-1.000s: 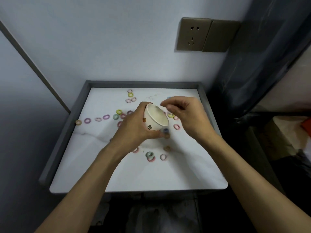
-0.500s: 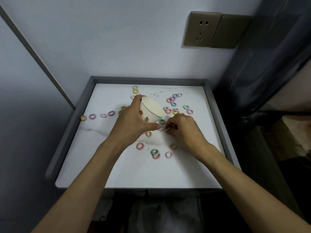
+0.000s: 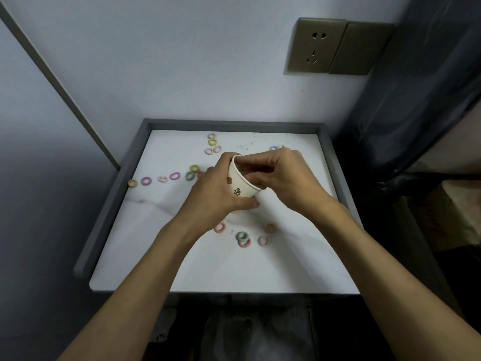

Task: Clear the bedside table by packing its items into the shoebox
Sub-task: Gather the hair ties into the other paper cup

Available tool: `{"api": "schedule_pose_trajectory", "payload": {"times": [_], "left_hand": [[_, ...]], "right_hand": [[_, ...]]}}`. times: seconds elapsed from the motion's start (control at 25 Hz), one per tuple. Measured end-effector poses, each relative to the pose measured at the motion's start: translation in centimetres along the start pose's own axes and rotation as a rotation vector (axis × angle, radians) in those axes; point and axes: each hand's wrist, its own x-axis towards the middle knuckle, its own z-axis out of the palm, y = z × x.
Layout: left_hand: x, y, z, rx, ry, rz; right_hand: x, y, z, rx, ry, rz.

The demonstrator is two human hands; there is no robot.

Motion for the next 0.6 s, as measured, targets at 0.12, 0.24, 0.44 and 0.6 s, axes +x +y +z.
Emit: {"api": "schedule_pose_trajectory", "payload": {"times": [0.12,0.24,0.44,0.6], "left_hand": [[0.0,-0.4,-0.3,-0.011,0.034,-0.003],[0.2,-0.7,-0.5,0.011,0.057,-0.028],[0.6,-0.8,-0.8,0.002,0.064,-0.047],[0.6,-0.7,-0.8,0.001,0.061,-0.032]], "right_hand": [[1.1,1.1,-1.4,0.054,0.154,-0.013],[1.8,4.5,-3.5,-0.281,0.384,0.089],[2.2,8.9,-2.8,-0.529,0.203,0.250],[2.4,9.4,-1.3,-0.566,0.261,0.118]]}}
